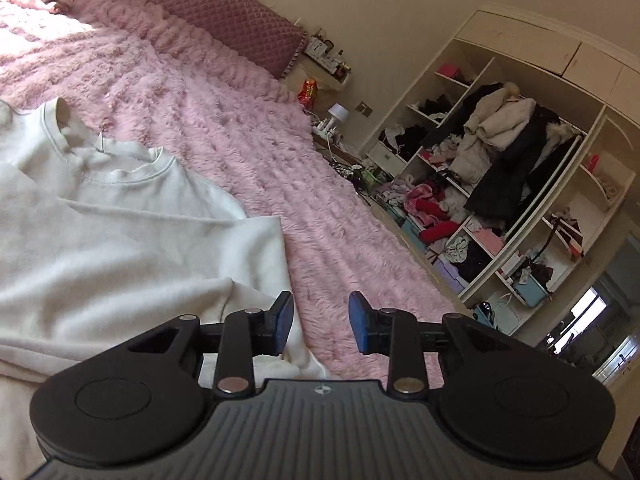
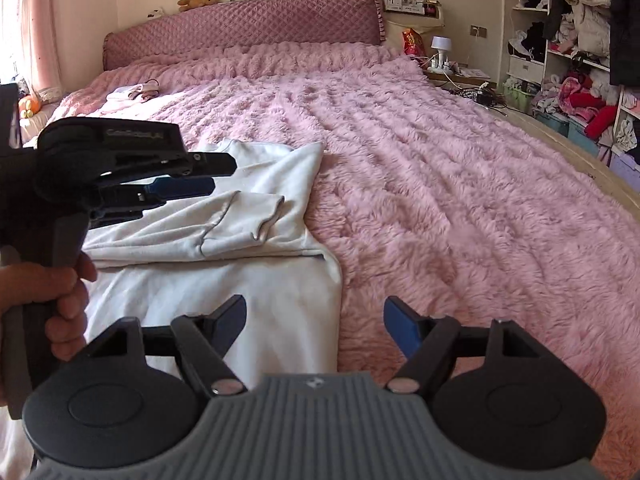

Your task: Fold small clothes

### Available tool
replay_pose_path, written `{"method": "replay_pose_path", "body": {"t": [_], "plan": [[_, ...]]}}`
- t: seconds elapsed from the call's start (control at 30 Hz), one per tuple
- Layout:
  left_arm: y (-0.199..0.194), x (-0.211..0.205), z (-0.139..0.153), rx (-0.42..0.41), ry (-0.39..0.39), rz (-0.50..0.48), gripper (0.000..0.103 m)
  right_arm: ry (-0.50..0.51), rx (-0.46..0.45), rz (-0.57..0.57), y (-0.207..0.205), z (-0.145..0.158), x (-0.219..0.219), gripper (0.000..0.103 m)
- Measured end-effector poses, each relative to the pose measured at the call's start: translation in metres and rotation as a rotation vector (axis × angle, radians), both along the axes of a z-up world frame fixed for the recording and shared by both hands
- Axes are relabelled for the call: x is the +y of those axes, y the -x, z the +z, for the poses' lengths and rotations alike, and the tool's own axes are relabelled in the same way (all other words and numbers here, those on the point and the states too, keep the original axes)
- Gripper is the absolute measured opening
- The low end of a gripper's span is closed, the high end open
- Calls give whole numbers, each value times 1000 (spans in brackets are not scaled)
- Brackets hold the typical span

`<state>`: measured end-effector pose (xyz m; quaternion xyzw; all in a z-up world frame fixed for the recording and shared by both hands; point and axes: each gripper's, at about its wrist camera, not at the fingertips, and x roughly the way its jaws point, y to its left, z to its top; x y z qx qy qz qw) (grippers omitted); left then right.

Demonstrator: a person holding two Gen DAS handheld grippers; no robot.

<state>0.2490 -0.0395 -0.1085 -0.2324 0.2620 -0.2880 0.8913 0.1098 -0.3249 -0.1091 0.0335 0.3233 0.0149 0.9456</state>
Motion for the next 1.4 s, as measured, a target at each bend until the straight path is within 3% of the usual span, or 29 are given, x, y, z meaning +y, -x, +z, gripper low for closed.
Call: {"method": "replay_pose_path", "body": {"t": [0.07,0.17,0.3,0.43,0.53,0.6,0.67,0.7,0.93,1.0,1.03,1.1,1.2,1.3,1.4], "plan": [[22,26,21,-79,-56,33,66,-97,-21,-9,-13,2,-5,72],[40,79,39,-134,-181,122,67,-261,-38,-29,-39,3,-8,70],[56,143,42,-113,-410,263,67,-440,1,-59,-77,-6,-1,60],[71,192,30,-73,-648,364,67,-484,70,-132,-103,-22,15,59],[68,208,14,-25,-770,392,67,-472,96,-157,-115,-32,26,58],[64,209,2,-11,-855,391,67,-482,122,-167,-121,-36,30,46],[62,209,-9,1,-919,361,65,-482,142,-157,-124,-37,35,24],[60,207,-14,3,-947,341,63,-476,153,-145,-126,-37,38,7],[52,185,-29,-90,-1095,217,53,-420,127,-99,-121,-29,45,3],[50,180,-31,-100,-1114,127,31,-416,128,-96,-122,-28,46,3],[49,177,-33,-94,-1118,79,6,-416,127,-96,-122,-28,46,4],[49,177,-37,-100,-1142,67,5,-413,126,-100,-122,-28,46,4],[58,177,-36,-130,-1141,134,4,-432,97,-122,-117,-23,43,2],[68,182,-28,-137,-1062,249,4,-476,2,-132,-106,-4,37,1],[63,181,-29,-114,-1046,277,4,-502,-54,-175,-91,11,29,1]]}}
